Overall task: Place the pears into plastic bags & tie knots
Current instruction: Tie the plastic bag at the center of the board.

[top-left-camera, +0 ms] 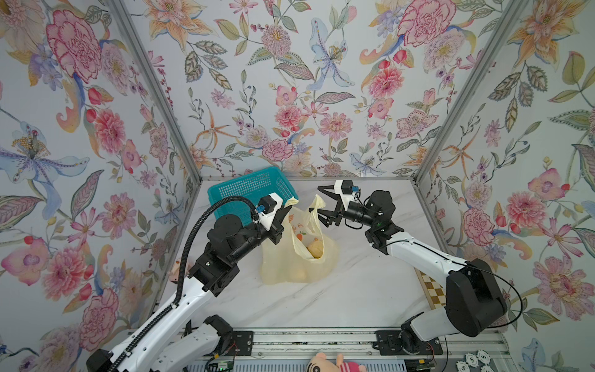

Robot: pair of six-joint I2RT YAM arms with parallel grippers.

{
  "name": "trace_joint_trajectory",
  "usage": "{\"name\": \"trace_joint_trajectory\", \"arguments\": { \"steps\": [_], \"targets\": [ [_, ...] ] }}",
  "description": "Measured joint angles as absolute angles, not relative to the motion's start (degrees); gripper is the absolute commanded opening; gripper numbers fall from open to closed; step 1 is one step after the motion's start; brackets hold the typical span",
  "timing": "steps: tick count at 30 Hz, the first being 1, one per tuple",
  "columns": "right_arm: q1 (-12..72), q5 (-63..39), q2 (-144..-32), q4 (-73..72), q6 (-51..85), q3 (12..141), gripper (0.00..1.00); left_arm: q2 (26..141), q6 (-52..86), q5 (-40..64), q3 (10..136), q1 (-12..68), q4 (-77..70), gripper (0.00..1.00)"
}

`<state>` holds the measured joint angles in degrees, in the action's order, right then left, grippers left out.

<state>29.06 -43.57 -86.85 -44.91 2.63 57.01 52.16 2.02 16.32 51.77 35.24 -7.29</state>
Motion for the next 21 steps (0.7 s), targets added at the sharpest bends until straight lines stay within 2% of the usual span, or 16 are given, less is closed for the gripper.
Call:
{"name": "trace_joint_trajectory", "arguments": {
  "steps": [6,9,14,18,21],
  "targets": [
    [28.27,-46.54,-87.53,-53.39,9.45,60.03,0.90,52.12,3.01,16.58,51.35,33.98,-8.58,0.00],
    [27.44,-46.98,-86.19,-54.68,11.88,61.45,0.86,52.12,3.97,17.76,50.50,32.12,-9.39,0.00],
    [25.06,-45.58,-79.96,-51.40,13.30,63.72,0.55,52.01,5.69,19.94,48.90,29.10,-10.94,0.00],
    [23.83,-43.97,-74.50,-44.31,11.20,66.04,0.34,51.86,7.53,22.83,48.36,26.48,-12.95,0.00],
    [23.79,-42.26,-70.00,-36.27,6.96,66.98,0.25,52.01,9.67,26.04,48.36,24.29,-15.92,0.00]
  ]
}}
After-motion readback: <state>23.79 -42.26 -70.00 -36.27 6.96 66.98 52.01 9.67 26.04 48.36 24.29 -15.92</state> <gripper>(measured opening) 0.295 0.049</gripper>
